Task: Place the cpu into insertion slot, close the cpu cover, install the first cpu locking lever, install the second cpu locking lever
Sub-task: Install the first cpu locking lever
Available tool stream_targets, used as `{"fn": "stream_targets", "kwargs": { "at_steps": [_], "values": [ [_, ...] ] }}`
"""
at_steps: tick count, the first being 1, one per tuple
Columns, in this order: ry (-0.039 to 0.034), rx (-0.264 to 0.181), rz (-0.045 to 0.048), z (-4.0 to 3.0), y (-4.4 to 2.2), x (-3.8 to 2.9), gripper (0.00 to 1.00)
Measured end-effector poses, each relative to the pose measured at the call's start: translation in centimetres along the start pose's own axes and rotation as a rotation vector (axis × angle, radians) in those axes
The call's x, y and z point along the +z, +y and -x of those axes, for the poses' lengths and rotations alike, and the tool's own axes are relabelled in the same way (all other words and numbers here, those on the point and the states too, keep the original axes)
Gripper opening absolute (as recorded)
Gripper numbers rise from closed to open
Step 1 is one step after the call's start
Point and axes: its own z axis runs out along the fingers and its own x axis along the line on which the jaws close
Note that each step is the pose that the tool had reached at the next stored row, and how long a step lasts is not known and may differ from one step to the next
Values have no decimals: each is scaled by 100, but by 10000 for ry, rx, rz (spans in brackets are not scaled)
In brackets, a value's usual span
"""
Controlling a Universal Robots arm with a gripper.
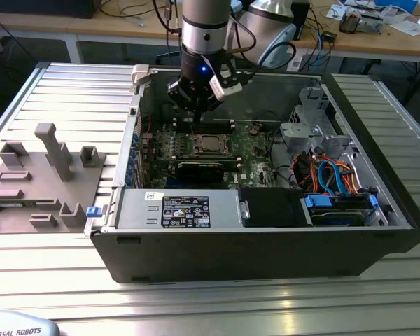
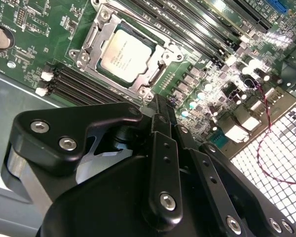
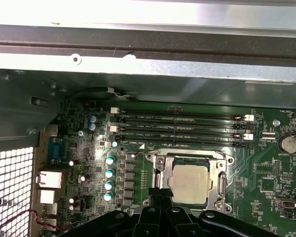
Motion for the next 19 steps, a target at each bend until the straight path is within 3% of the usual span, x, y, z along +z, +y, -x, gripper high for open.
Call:
{"fn": "stream_targets", "kwargs": {
  "at_steps": [19],
  "values": [
    [0,0,0,-186,8,21,11]
  ]
}}
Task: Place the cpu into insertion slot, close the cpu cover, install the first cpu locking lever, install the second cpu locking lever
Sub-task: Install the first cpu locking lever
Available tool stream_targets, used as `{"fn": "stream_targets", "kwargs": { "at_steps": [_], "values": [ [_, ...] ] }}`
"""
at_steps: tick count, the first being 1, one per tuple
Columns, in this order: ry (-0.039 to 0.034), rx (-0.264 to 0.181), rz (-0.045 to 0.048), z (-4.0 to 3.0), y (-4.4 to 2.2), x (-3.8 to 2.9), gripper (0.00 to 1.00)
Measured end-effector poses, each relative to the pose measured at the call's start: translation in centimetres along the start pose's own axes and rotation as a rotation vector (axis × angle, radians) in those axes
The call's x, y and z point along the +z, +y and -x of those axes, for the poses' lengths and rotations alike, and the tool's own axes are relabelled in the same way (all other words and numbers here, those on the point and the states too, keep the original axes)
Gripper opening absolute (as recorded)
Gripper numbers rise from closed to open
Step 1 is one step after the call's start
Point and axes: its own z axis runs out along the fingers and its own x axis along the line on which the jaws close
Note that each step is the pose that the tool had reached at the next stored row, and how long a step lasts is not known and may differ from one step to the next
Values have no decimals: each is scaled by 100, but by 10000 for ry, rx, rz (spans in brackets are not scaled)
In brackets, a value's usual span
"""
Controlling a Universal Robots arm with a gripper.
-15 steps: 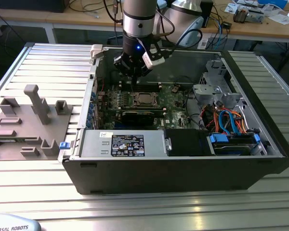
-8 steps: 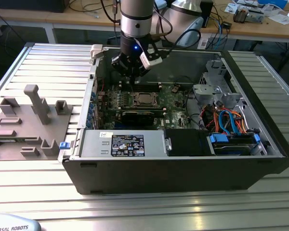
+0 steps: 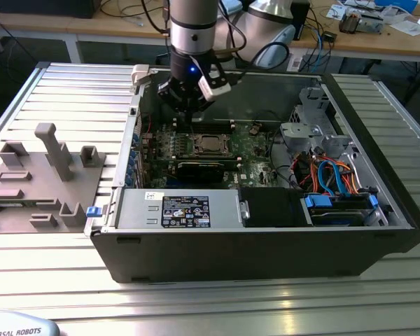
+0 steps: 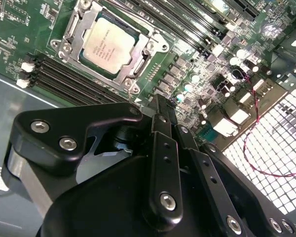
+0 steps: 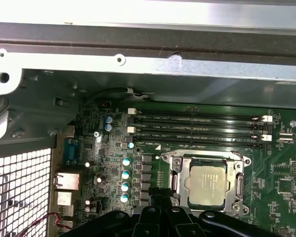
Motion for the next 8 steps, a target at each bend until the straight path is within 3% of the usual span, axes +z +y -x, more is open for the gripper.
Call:
{"fn": "stream_targets", "kwargs": {
  "at_steps": [8],
  "values": [
    [0,1,-1,-50,2,18,11]
  ]
}}
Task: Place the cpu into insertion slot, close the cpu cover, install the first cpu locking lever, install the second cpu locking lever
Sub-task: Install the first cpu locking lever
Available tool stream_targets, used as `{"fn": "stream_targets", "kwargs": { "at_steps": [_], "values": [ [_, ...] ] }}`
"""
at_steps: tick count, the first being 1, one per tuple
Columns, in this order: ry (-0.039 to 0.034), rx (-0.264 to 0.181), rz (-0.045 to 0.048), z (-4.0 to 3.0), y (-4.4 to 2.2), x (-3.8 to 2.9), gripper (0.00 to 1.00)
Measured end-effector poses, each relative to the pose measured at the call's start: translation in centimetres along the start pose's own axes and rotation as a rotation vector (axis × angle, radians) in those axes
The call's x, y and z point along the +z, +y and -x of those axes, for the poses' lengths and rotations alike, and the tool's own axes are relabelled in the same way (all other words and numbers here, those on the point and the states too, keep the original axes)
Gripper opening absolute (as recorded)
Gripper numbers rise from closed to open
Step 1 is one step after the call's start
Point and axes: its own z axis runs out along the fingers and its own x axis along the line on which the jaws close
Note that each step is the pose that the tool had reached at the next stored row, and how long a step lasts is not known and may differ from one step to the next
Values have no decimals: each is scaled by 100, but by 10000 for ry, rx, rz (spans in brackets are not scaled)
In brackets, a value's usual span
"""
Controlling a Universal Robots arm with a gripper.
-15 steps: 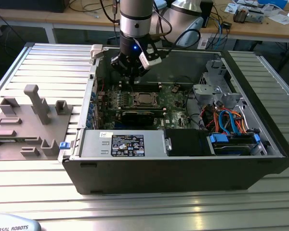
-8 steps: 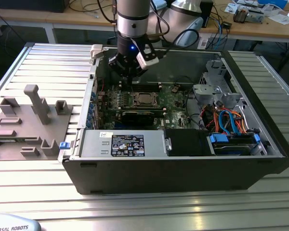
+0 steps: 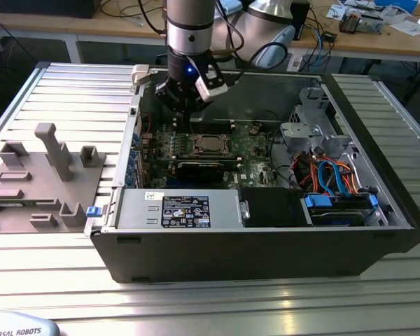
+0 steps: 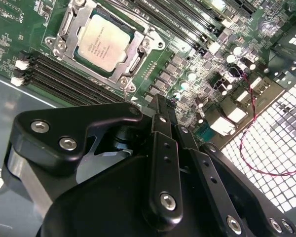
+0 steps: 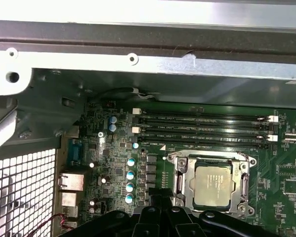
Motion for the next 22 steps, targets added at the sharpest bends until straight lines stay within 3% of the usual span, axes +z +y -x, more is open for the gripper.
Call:
{"fn": "stream_targets", "kwargs": {
  "at_steps": [2,4,7,12,16,20,22],
  "values": [
    [-1,0,0,-85,3,16,11],
    [-2,0,0,-258,11,34,11],
    [1,-1,-1,-285,12,36,11],
    [1,0,0,-290,12,37,11],
    [0,2,1,-205,9,37,11],
    [-8,227,6,-197,18,44,11],
    [-10,282,7,-195,67,48,11]
  ]
}}
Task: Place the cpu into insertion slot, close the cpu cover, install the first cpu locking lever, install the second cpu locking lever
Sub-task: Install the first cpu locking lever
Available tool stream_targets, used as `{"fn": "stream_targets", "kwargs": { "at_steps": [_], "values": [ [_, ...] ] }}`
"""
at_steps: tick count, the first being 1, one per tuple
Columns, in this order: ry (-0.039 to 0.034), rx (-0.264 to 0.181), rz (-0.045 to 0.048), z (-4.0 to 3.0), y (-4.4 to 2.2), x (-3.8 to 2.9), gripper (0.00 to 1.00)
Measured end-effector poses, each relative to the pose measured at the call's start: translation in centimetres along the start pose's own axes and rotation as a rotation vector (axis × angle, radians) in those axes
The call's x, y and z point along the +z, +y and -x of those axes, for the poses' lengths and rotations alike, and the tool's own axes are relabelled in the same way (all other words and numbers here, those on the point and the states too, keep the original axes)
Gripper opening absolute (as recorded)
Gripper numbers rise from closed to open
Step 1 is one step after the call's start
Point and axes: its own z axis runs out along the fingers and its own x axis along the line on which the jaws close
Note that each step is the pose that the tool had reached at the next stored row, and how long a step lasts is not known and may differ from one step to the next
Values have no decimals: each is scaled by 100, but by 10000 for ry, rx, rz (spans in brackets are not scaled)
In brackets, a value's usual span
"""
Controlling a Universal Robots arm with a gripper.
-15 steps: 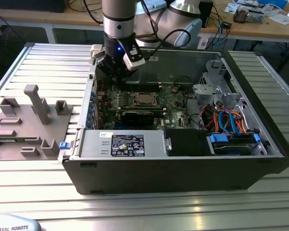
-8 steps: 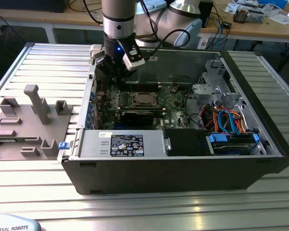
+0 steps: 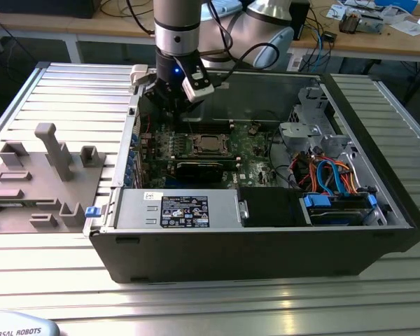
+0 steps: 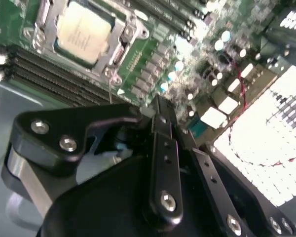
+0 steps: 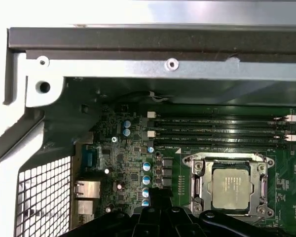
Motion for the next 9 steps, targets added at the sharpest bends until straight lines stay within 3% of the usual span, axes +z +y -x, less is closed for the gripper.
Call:
{"fn": "stream_targets", "kwargs": {
  "at_steps": [9],
  "values": [
    [1,-1,-3,4,181,7,11]
  ]
}}
